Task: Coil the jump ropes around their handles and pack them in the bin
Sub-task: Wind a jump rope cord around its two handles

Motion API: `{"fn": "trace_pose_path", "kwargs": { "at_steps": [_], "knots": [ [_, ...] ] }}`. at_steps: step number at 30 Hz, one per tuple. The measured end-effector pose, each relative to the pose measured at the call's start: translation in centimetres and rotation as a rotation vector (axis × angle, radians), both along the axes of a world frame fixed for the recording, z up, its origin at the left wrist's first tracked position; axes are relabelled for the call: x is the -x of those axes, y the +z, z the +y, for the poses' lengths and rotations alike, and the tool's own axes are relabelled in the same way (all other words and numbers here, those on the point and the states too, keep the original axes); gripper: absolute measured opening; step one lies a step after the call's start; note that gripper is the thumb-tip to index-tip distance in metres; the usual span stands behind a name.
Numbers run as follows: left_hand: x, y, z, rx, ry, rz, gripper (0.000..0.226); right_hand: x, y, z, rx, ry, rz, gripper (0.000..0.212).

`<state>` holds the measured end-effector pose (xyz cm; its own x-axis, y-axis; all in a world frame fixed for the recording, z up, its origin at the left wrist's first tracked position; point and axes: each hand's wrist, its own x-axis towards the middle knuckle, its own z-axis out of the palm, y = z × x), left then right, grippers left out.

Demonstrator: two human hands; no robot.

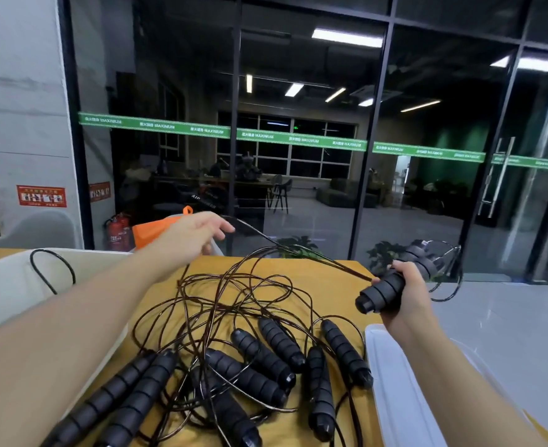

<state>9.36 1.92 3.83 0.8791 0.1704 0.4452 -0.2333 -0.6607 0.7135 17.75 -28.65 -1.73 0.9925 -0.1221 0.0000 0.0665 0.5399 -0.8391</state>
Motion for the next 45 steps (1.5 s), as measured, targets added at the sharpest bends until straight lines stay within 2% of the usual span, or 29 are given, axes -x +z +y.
{"fn": "trace_pose_path", "kwargs": {
  "at_steps": [3,9,11,14,16,18,20,22,24,27,28,32,33,36,40,43,45],
  "knots": [
    [0.2,1.2,1.0,0.058,0.056,-0.018,0.029,0.1,0.2,-0.5,-0.007,-0.013,-0.001,0.016],
    [0.4,2.9,4.6,0.474,0.283,-0.173,0.023,-0.9,-0.8,-1.8,0.083,-0.091,0.004,0.021],
    [0.7,3.2,5.6,0.532,0.369,-0.155,0.019,-1.1,-1.5,-2.6,0.098,-0.126,0.024,0.024],
    [0.7,2.8,5.4,0.409,0.446,0.096,0.022,-1.2,-2.4,-3.2,0.07,-0.119,0.057,0.02],
    [0.4,1.9,4.8,0.329,0.44,0.156,0.029,-1.2,-2.7,-3.1,0.099,-0.101,0.063,0.019],
    [0.4,0.8,3.7,0.085,0.441,0.13,0.036,-1.1,-2.8,-2.7,0.115,-0.072,0.05,0.022],
    [0.2,0.1,2.2,-0.188,0.439,0.164,0.053,-1.0,-2.6,-2.3,0.115,-0.059,0.048,0.019],
    [0.1,-0.5,-0.3,-0.333,0.332,0.175,0.064,-0.8,-2.4,-2.0,0.105,-0.046,0.048,0.015],
    [0.0,-1.3,-2.9,-0.438,0.178,0.177,0.066,-0.8,-2.4,-1.8,0.101,-0.029,0.042,0.015],
    [-1.1,-3.0,-5.7,-0.681,0.063,0.234,0.067,-0.7,-2.7,-1.7,0.115,-0.012,0.042,0.016],
    [-1.6,-3.7,-6.5,-0.682,0.031,0.276,0.067,-0.6,-2.7,-1.7,0.116,-0.002,0.044,0.017],
    [-3.6,-6.4,-10.3,-0.309,-0.055,0.378,0.055,-0.5,-3.2,-1.4,0.085,0.046,0.044,0.021],
    [-4.1,-7.0,-11.0,-0.279,-0.04,0.389,0.052,-0.5,-3.2,-1.2,0.069,0.052,0.046,0.02],
    [-4.9,-8.4,-12.0,-0.353,-0.03,0.417,0.031,-0.6,-3.2,-0.7,0.042,0.055,0.047,0.015],
    [-3.7,-7.2,-11.0,-0.31,-0.184,0.296,0.031,-1.3,-3.4,-1.1,0.124,-0.043,0.028,0.016],
    [-2.2,-4.6,-8.2,-0.13,-0.205,0.123,0.029,-1.8,-3.8,-2.0,0.176,-0.101,0.028,0.019],
    [-2.2,-3.4,-5.8,0.02,-0.135,0.023,0.029,-1.9,-4.0,-2.5,0.185,-0.129,0.038,0.02]
  ]
}}
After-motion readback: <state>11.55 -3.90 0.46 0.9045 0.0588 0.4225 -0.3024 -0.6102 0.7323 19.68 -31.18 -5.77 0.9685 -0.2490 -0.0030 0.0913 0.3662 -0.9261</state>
